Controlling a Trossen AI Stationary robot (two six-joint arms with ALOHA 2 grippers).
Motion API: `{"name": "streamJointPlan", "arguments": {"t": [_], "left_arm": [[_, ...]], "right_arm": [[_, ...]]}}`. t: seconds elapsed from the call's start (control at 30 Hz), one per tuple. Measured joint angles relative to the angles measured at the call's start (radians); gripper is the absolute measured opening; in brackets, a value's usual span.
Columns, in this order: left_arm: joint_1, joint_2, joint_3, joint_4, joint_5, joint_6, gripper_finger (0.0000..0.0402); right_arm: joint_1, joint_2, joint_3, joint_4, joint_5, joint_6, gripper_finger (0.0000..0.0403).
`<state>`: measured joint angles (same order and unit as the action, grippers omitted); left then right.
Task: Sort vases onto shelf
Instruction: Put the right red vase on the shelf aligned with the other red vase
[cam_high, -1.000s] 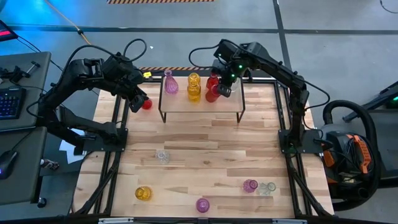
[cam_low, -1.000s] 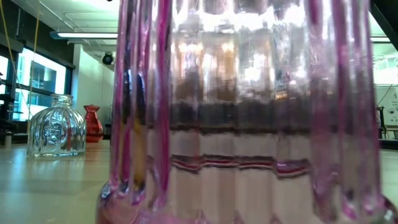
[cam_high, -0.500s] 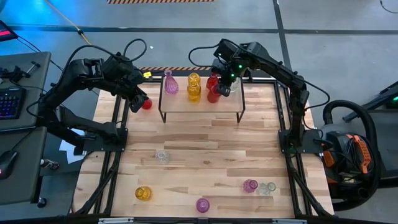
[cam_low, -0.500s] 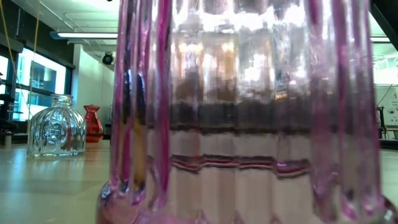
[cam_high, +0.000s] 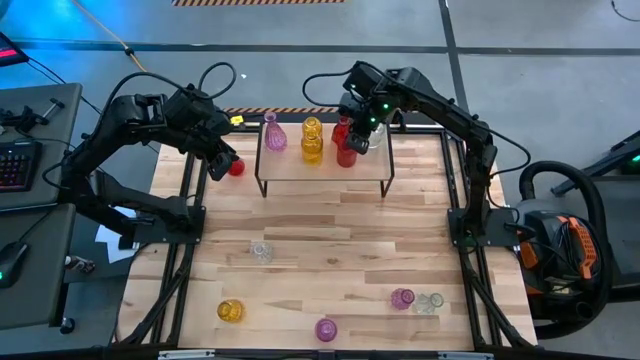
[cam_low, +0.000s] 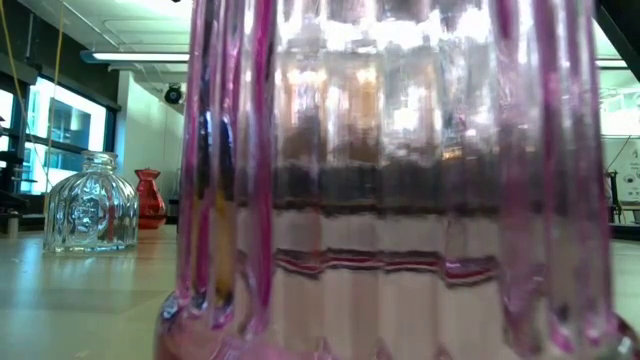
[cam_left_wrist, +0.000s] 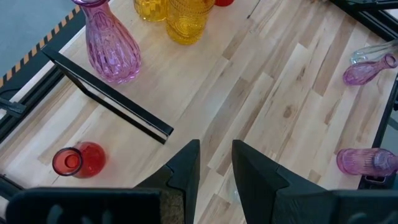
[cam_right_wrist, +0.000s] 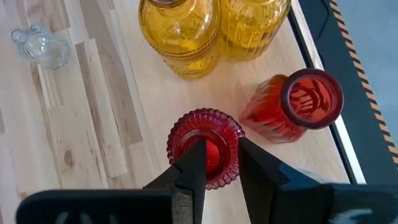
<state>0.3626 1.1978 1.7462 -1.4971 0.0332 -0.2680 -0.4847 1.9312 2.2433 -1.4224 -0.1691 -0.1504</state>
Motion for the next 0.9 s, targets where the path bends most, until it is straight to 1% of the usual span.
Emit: {"name": "streamJointPlan", "arguments": {"t": [0.67, 0.9], "left_arm": [[0.0, 0.0, 0.0, 0.0, 0.0, 0.0, 0.0085], [0.0, 0.0, 0.0, 0.0, 0.0, 0.0, 0.0085]], "right_arm": [[0.0, 0.013, 0.0, 0.051, 0.013, -0.005, 0.0072], [-0.005, 0.013, 0.0, 0.052, 0.035, -0.007, 0.0072]]}}
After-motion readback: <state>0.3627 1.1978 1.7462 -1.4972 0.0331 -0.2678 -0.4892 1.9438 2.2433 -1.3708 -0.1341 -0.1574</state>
